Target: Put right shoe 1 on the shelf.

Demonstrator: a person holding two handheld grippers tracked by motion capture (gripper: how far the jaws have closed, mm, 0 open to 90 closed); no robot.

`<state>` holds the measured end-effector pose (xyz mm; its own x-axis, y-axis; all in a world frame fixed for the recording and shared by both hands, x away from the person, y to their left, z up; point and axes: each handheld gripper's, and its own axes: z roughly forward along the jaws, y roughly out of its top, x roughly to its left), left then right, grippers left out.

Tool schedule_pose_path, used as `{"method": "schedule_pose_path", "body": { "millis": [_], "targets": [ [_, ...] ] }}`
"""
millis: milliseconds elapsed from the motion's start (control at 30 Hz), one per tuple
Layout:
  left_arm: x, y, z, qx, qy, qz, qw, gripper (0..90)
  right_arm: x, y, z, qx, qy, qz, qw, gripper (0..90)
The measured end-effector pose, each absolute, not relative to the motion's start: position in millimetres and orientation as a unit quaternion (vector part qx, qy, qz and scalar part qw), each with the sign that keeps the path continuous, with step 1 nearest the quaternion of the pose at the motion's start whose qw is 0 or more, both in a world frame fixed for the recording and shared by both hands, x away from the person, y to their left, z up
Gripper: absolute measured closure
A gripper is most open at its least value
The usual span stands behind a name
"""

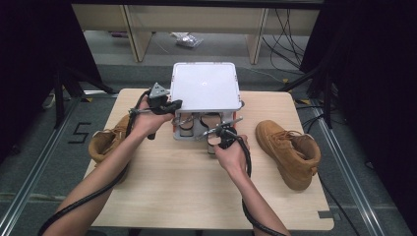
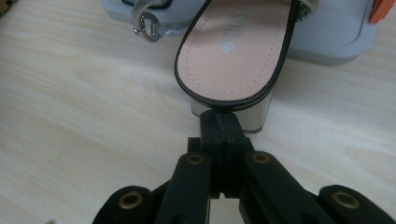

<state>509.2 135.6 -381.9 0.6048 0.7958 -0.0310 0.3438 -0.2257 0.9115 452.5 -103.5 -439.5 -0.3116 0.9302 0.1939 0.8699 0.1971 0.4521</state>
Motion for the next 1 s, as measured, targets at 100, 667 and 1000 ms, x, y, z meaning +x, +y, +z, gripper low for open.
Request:
{"method": "schedule_pose_path", "body": {
  "millis": [100, 667, 1000],
  "targets": [
    [509, 136, -382, 0.749, 0.379, 0.230, 0.491, 89.6, 457, -100, -438, 0.587, 0.766, 0.255, 0.067, 90.0],
    [509, 136, -382, 0.749, 0.379, 0.230, 0.493, 89.6, 466, -103, -437, 0.598, 0.753, 0.264, 0.069, 90.0],
    [509, 136, -382, 0.751, 0.376, 0.232, 0.490, 89.6, 471, -107, -444, 0.603, 0.752, 0.254, 0.083, 90.0]
  ]
}}
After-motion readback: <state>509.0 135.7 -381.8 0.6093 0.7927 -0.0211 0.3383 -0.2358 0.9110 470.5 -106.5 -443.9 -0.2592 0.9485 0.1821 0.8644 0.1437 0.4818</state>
